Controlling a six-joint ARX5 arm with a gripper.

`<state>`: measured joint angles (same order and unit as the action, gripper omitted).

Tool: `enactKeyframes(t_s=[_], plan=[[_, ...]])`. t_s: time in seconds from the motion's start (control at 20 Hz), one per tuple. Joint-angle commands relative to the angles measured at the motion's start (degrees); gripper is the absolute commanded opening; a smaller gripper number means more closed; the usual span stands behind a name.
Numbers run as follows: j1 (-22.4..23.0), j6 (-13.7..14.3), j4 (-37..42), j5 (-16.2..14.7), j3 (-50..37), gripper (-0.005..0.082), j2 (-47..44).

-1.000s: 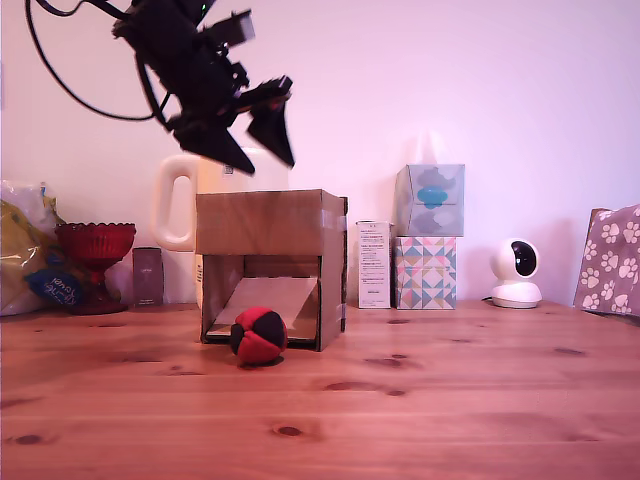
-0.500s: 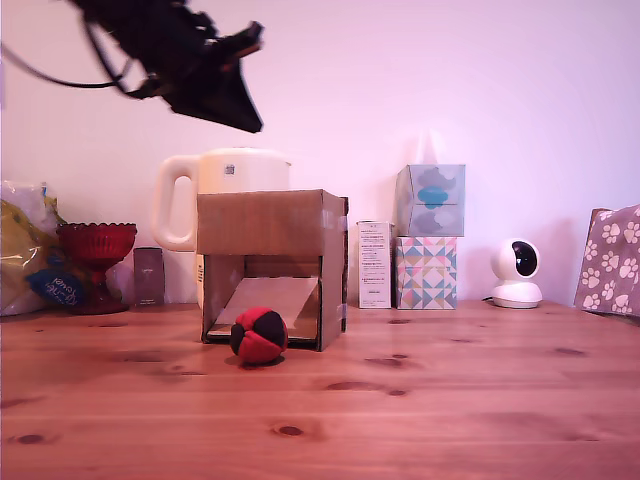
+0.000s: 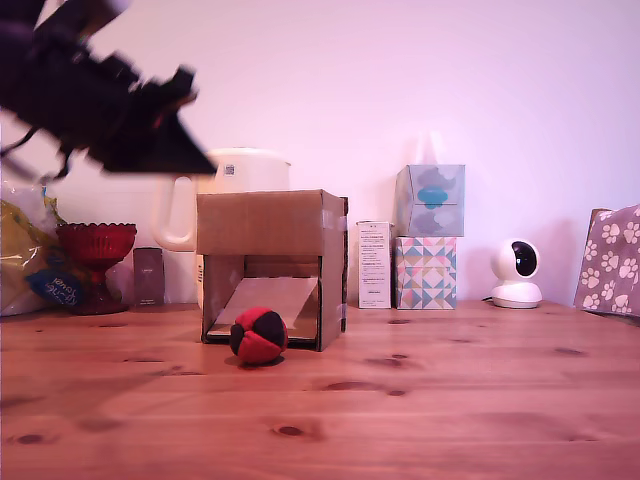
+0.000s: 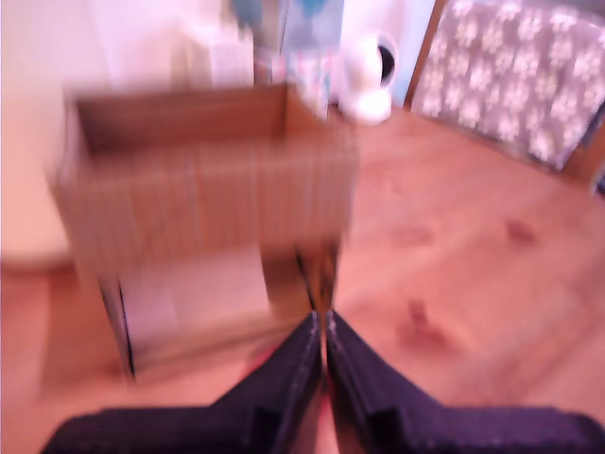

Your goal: Drop the footbag into the cardboard dice tower

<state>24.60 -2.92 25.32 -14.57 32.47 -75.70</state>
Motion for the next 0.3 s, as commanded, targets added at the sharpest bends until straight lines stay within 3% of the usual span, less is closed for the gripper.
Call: enactKeyframes(t_s=[0.0, 0.25], plan=[[0.0, -1.2, 0.5, -0.8, -3.7, -0.0025, 2.2], [0.7, -4.8, -3.2, -0.1, -9.7, -0.0024, 10.3]])
